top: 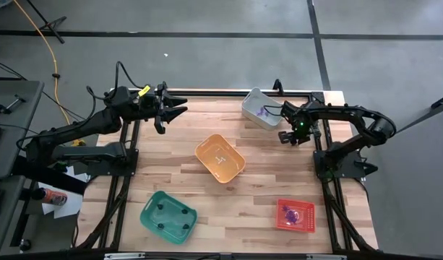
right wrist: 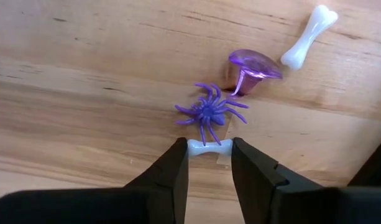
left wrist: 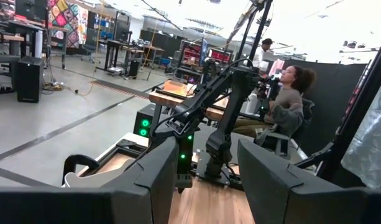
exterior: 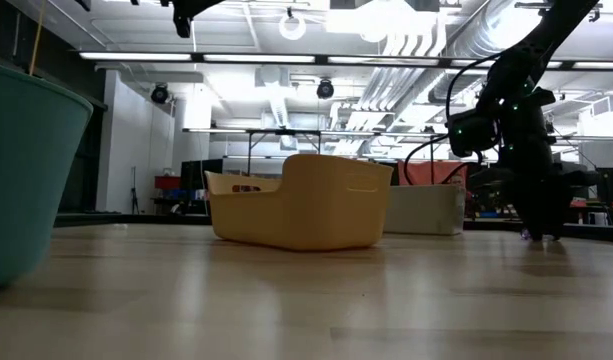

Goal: Sort Halloween decoration
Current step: Put the white bone toy into the yellow bin

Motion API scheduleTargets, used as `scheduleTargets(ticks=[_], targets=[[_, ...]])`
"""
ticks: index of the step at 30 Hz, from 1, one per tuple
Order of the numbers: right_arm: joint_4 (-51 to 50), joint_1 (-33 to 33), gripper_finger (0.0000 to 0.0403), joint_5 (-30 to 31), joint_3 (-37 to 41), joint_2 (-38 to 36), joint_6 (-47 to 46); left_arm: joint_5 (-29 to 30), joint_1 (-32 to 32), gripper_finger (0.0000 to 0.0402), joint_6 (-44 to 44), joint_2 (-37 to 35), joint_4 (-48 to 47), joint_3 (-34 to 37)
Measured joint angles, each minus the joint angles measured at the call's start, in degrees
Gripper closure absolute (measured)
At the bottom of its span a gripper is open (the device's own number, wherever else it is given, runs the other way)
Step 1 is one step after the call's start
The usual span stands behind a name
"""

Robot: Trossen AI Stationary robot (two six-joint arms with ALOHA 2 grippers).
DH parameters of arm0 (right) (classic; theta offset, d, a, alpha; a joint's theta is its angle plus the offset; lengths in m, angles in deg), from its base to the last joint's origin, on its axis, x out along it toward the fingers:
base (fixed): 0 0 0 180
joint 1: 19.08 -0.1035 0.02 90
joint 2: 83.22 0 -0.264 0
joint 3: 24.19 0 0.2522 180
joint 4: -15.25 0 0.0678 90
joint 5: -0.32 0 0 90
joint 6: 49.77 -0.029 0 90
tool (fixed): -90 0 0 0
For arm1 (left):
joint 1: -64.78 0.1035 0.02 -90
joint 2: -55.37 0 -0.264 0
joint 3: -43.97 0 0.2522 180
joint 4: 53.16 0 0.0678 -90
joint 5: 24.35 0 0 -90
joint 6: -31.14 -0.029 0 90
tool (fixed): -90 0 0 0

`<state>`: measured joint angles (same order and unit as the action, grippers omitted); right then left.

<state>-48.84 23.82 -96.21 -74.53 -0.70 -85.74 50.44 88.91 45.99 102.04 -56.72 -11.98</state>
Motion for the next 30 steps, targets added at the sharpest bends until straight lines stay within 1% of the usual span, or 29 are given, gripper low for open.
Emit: scheduleTargets(ticks=[22, 30], targets=[[-0.09, -0.02, 0.0306, -0.09, 0.00, -0.25, 1.04, 0.00, -0.01, 0.0246, -0.02, 0.01, -0.02, 0.00], [-2.35, -0.04, 0.0306, -0.52, -2.04, -4.48, 1.51, 0.00, 0.00, 0.0246, -0.02, 0.00, -0.01, 0.00]])
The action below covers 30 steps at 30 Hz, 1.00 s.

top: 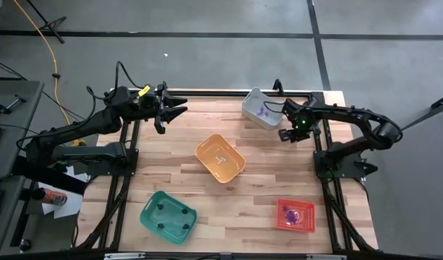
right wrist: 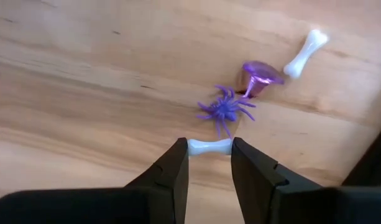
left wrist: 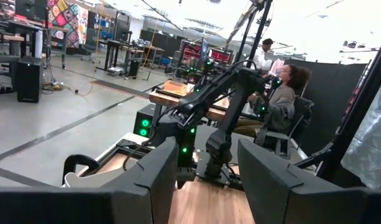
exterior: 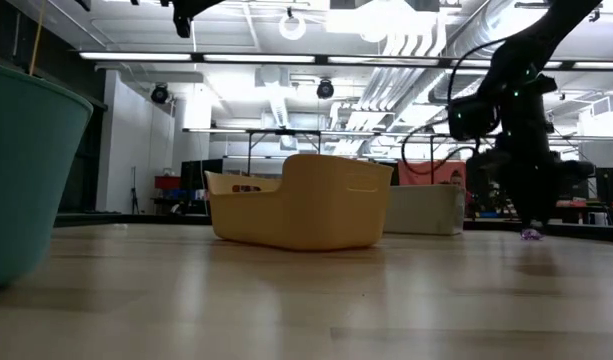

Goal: Sort Halloween decoration
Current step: Put the white bone toy into the yellow bin

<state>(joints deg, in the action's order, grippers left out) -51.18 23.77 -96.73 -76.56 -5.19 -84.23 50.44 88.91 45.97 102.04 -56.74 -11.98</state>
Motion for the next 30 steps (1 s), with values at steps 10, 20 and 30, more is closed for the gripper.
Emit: scheduleTargets(ticks=[10, 20, 30], targets=[[-4.81, -0.68, 0.0306, -2.16, -8.97, -8.75, 1.21, 0.00, 0.00, 0.0246, 0.00, 0.00, 0.00, 0.00], [8.26, -13.83, 0.0306, -16.18, -14.57, -12.49, 2.50, 0.06, -0.01, 0.0246, 0.04, 0.01, 0.01, 0.00], [58.60, -29.12, 0.0306, -9.51, -13.57, -6.27, 7.93, 0.72, -0.01, 0.0246, 3.10, 0.05, 0.62, 0.00]])
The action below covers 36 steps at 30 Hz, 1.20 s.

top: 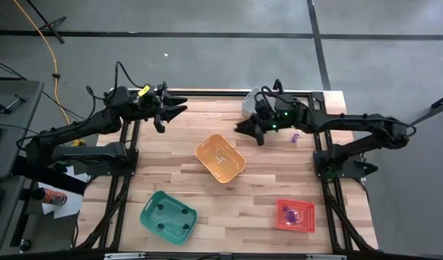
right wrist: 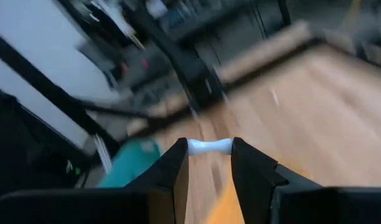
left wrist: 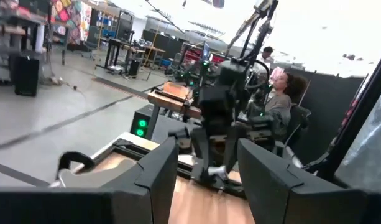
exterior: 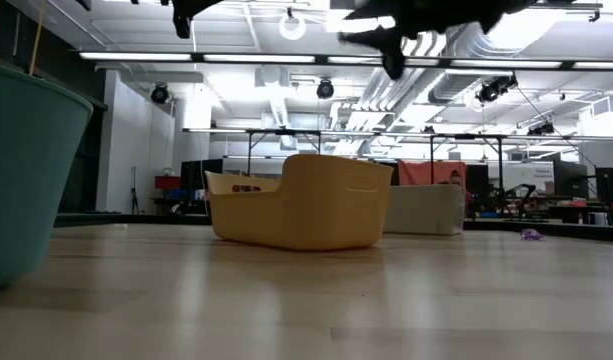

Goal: Sort Halloween decoration
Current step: Put the white bone toy into the yellow bin

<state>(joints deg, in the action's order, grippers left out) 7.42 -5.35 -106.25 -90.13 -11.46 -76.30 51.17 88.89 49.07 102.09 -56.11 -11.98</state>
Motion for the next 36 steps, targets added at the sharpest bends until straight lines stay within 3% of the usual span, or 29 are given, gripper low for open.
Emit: scheduleTargets(ticks=[4, 13, 28, 36], targets=[[6.79, -0.63, 0.0306, 1.56, -4.41, 2.64, 3.99, -0.43, -0.81, 0.0246, 5.90, 1.49, 1.03, 0.00], [-5.93, -0.65, 0.0306, 2.90, -16.80, 5.77, 16.00, -1.51, -6.31, 0.0246, 1.58, 7.21, 8.36, 0.00], [-9.03, -0.98, 0.0306, 3.66, -17.45, 6.23, 16.08, -0.33, -6.84, 0.0246, -0.55, 7.52, 8.85, 0.00], [-15.04, -6.13, 0.0306, 0.08, -17.51, 15.58, 18.72, -0.28, -6.84, 0.0246, -0.57, 7.50, 7.93, 0.00]])
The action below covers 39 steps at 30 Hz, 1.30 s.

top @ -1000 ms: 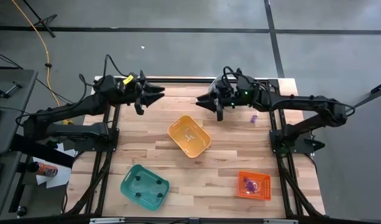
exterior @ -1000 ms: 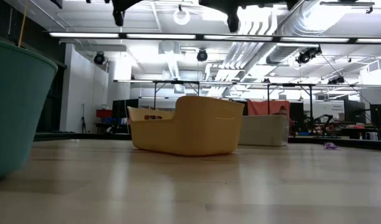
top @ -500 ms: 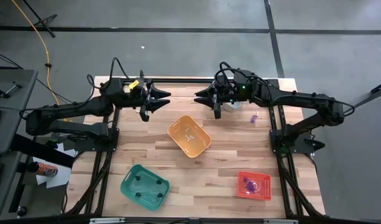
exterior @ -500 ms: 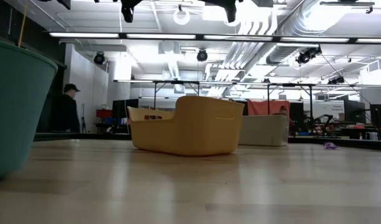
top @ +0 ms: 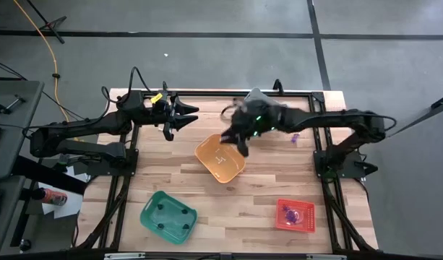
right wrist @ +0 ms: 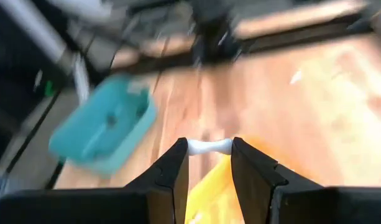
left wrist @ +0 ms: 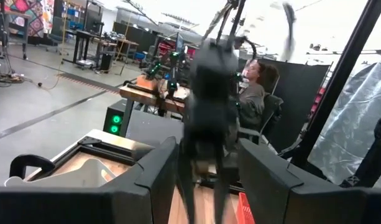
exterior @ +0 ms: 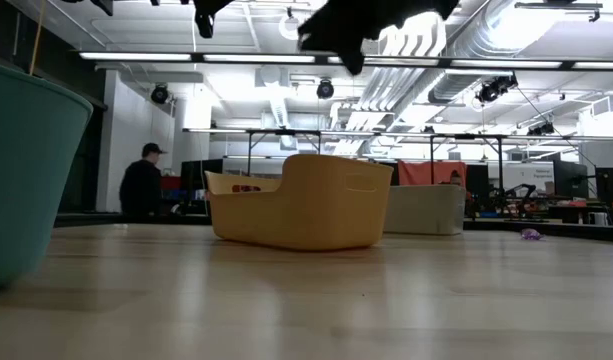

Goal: Sort Halloween decoration
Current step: Put the white bone toy into the yellow bin

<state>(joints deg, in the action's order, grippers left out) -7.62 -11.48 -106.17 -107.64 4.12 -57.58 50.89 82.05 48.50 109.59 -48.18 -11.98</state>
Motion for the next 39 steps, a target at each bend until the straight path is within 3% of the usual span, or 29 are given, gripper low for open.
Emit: scheduleTargets(ticks=[4, 9, 13, 24, 33, 39], targets=[[-3.37, -2.73, 0.0306, -1.42, 0.00, 5.66, 9.23, 0.00, 0.00, 0.0246, 0.07, 0.00, -0.02, 0.00], [-9.26, -4.34, 0.0306, 1.65, 0.03, 11.62, 26.50, 0.00, 0.00, 0.0246, 0.37, 0.00, -0.06, 0.00], [-9.99, -4.77, 0.0306, 4.40, 0.04, 15.35, 33.32, 0.00, 0.00, 0.0246, 0.39, 0.00, -0.59, 0.00], [-9.92, -5.20, 0.0300, 5.57, 0.09, 17.78, 33.40, 0.00, 0.00, 0.0246, 0.46, 0.00, -1.07, 0.00], [-11.00, -5.61, 0.0206, 10.53, -0.36, 17.59, 33.39, 0.00, 0.00, 0.0246, 0.46, 0.00, -1.11, 0.00], [-22.36, -5.62, 0.0177, 10.47, -8.22, 17.32, 33.00, 0.00, 0.00, 0.0246, 0.31, 0.00, -1.13, 0.00]])
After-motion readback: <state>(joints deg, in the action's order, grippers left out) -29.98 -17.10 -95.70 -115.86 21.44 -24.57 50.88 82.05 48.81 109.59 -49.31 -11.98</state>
